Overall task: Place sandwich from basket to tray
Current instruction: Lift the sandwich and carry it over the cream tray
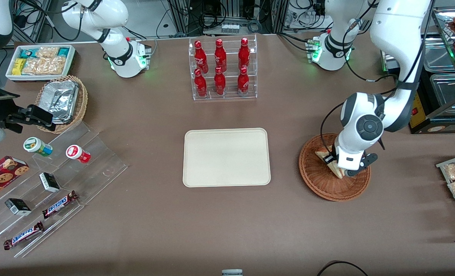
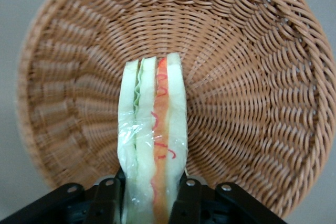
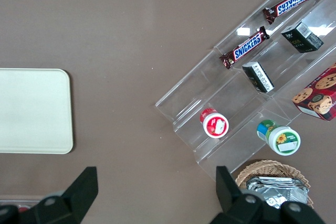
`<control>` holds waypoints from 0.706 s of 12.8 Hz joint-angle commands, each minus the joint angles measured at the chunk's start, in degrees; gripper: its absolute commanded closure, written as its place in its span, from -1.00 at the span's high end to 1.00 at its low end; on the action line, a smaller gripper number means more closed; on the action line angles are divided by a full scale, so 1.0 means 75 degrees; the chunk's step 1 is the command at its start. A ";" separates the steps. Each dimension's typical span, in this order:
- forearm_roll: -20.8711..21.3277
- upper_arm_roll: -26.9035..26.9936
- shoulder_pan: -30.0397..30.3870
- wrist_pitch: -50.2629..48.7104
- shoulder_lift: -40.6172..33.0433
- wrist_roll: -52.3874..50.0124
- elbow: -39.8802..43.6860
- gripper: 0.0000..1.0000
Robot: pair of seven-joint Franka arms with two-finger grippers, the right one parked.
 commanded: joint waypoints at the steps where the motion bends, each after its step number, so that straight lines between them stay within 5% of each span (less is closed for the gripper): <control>1: 0.0053 -0.0046 -0.0167 -0.1802 -0.0381 0.0073 0.1088 -1.00; 5: -0.0169 -0.0340 -0.1172 -0.2819 0.0237 -0.0722 0.3013 -1.00; 9: -0.0252 -0.0352 -0.2695 -0.2772 0.2404 -0.1345 0.5391 -1.00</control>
